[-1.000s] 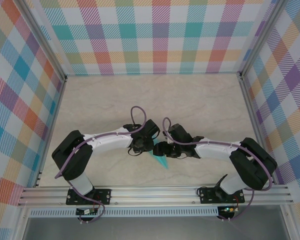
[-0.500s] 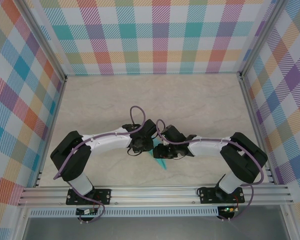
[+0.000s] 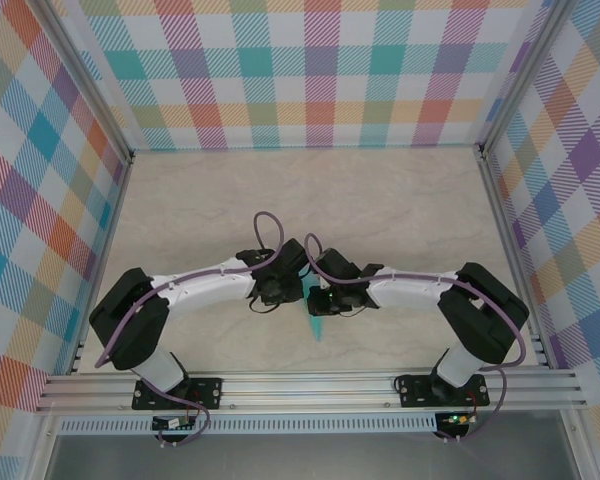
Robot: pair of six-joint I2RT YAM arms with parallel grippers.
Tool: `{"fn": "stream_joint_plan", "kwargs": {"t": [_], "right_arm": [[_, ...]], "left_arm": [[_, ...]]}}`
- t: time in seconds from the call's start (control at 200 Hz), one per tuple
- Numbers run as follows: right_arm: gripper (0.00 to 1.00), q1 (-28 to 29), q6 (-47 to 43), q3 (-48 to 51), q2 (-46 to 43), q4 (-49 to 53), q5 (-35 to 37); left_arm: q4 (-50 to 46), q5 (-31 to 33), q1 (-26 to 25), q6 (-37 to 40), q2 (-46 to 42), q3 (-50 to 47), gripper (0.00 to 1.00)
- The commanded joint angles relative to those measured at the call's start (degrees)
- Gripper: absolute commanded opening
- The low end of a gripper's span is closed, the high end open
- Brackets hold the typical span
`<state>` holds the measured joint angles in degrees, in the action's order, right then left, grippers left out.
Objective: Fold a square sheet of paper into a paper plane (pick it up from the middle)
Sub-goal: Turn over the paper plane at the center of the table.
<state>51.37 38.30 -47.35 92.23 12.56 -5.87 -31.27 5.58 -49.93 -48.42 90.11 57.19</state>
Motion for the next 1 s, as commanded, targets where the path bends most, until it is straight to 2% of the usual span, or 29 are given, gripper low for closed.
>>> {"fn": "stream_joint_plan", "kwargs": {"t": [0.0, 0.135, 0.255, 0.58, 0.815, 1.0], "right_arm": [[0.07, 1.0, 0.1, -4.2, -0.4, 8.0, 7.1], [0.07, 1.0, 3.2, -9.1, -0.4, 16.8, 16.5], [0.09, 1.0, 5.4, -12.7, 2.1, 20.4, 20.4], [0.14, 1.0, 5.5, -21.9, 13.6, 23.2, 19.5], [0.23, 1.0, 6.5, -22.1, 17.2, 24.0, 18.7], [0.27, 1.0, 8.0, -20.5, 20.5, 23.5, 17.0]], "left_arm": [[-0.3, 3.6, 0.3, -0.4, -5.4, -2.2, 0.21], [-0.9, 8.9, 0.4, -2.6, -11.8, -5.3, 0.27], [-1.6, 11.6, 1.1, -4.5, -16.2, -8.1, 0.29], [-2.0, 12.4, 3.9, -6.8, -23.9, -13.5, 0.3], [-1.6, 11.9, 5.0, -6.8, -25.4, -14.9, 0.3], [-1.1, 11.2, 5.2, -6.8, -24.9, -15.4, 0.3]]}}
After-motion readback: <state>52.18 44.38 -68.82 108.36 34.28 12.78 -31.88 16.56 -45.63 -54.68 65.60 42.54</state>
